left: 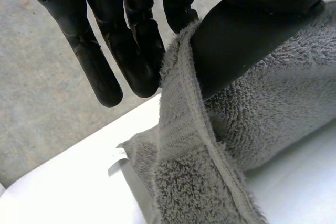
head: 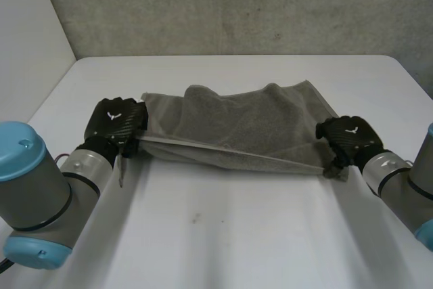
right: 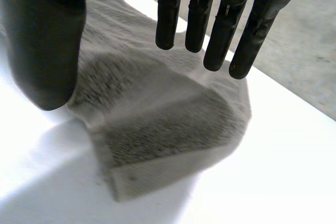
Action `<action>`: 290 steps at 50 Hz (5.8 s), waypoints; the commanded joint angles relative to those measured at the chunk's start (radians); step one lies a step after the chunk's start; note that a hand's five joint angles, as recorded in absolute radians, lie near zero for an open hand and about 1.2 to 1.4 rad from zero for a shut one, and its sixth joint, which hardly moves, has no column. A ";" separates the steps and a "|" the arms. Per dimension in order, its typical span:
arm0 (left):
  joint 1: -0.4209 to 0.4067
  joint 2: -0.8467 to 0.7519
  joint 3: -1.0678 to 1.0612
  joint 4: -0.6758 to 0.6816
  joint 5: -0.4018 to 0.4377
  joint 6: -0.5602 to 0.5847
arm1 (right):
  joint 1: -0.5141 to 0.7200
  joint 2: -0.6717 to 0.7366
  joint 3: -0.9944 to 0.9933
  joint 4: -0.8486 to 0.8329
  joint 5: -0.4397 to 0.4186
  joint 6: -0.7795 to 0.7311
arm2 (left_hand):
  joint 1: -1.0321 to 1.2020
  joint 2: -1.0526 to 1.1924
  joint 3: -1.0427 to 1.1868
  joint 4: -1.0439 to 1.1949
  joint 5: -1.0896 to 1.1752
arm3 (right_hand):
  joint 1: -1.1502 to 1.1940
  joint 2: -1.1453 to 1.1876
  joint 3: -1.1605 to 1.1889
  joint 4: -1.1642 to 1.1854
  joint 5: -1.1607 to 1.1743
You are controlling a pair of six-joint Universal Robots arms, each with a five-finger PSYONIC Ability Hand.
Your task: Fold the towel.
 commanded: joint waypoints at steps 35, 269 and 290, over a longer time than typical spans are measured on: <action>0.042 0.015 0.065 0.047 -0.002 -0.001 | -0.027 -0.032 0.053 0.015 0.006 0.160 | 0.182 0.178 0.179 0.178 0.182 | 0.001 -0.008 -0.004 -0.007 0.031; 0.019 0.035 -0.243 0.032 -0.002 0.204 | -0.488 -0.351 0.163 0.517 -0.422 -0.465 | -0.325 -0.329 -0.329 -0.330 -0.326 | 0.884 0.875 0.879 0.876 0.913; 0.074 0.063 -0.292 0.038 -0.003 0.204 | -0.518 -0.348 0.174 0.488 -0.422 -0.462 | -0.293 -0.297 -0.296 -0.298 -0.294 | 0.884 0.875 0.879 0.876 0.913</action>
